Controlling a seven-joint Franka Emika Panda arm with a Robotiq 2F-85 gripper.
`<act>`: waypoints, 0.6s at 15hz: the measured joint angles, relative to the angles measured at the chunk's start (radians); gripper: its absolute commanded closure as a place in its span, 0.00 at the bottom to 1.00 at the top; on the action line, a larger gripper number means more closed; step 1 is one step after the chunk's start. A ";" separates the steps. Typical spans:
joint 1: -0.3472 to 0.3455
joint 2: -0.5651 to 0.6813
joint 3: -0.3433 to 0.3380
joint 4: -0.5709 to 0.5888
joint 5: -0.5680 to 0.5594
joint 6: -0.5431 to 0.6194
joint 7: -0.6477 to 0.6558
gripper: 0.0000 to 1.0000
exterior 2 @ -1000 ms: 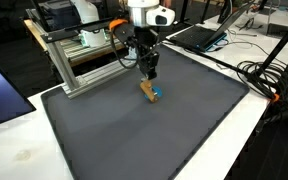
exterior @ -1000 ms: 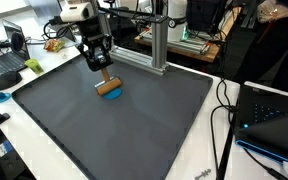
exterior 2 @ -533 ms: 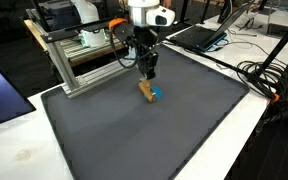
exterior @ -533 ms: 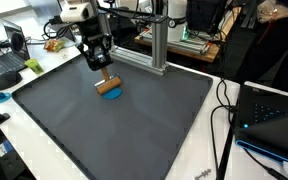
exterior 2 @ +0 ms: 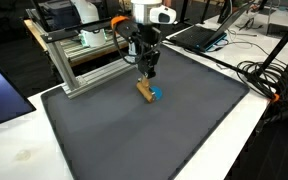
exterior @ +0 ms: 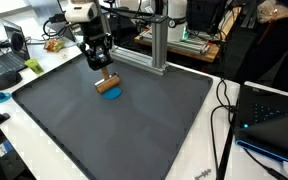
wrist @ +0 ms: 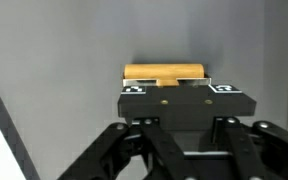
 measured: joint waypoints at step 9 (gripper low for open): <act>0.049 -0.176 0.030 -0.143 -0.028 0.132 -0.027 0.78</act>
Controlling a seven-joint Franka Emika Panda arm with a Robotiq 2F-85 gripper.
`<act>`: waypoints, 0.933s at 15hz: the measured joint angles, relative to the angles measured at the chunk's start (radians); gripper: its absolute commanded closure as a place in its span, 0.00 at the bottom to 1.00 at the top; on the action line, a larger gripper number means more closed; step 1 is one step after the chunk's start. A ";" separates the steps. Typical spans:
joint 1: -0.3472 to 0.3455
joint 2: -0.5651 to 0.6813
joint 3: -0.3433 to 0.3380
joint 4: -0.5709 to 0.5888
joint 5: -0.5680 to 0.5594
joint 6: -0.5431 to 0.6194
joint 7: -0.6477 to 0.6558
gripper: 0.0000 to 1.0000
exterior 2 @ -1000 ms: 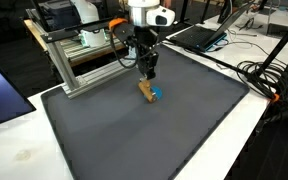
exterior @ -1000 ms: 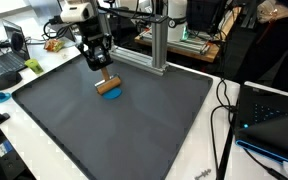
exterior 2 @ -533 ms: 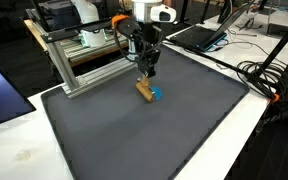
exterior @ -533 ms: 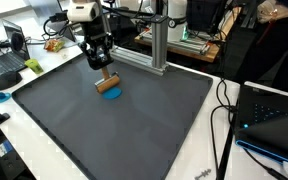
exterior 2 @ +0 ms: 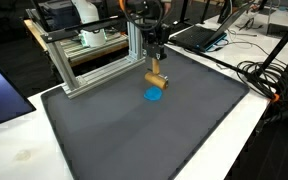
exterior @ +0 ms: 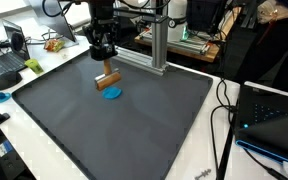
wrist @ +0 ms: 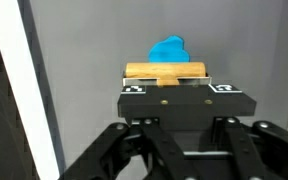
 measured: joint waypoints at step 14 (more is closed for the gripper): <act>0.000 -0.127 -0.042 -0.091 0.224 0.046 0.283 0.78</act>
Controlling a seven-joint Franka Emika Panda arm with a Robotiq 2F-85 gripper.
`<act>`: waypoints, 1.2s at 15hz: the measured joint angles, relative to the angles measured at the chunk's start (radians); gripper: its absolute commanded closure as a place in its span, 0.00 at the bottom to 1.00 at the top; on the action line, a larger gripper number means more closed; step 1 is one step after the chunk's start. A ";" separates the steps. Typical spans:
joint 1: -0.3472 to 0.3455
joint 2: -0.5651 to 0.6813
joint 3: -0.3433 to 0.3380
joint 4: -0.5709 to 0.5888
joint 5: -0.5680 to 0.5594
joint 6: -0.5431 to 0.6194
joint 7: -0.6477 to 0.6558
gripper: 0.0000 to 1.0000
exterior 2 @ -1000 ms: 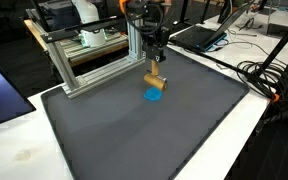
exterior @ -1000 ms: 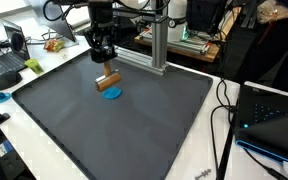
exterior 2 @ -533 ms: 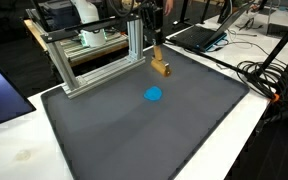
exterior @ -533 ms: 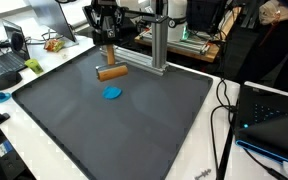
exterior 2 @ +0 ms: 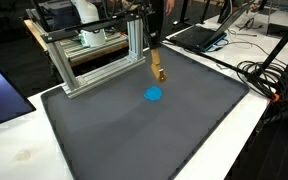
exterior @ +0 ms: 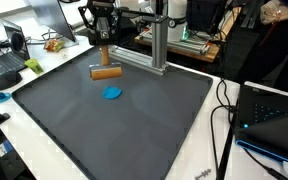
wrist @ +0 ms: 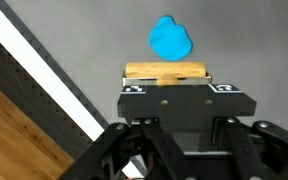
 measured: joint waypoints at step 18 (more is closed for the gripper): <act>0.034 0.178 -0.007 0.202 -0.143 -0.178 0.901 0.53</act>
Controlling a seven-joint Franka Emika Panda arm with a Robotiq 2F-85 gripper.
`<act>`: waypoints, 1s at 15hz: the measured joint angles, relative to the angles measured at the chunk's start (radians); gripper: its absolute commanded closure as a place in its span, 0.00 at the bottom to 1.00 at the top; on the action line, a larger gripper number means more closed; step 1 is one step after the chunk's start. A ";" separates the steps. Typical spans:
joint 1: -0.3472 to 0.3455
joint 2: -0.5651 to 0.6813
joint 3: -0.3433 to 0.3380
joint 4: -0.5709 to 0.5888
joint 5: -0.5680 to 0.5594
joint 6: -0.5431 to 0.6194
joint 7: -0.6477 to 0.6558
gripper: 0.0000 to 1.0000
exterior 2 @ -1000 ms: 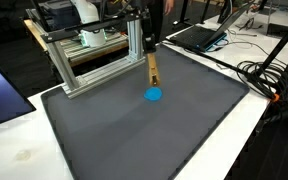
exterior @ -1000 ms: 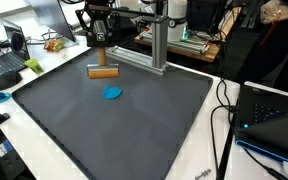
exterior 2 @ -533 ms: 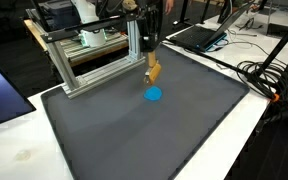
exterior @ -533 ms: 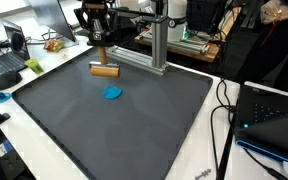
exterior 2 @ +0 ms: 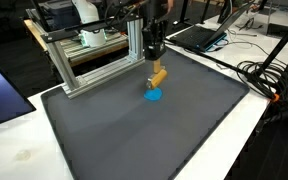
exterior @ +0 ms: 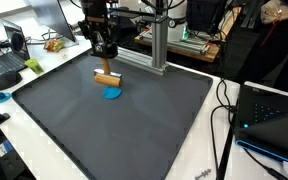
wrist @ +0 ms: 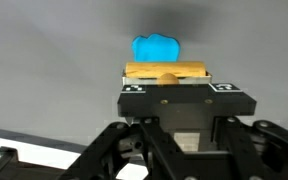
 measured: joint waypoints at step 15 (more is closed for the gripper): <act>-0.002 0.126 -0.004 0.007 0.003 0.125 0.116 0.78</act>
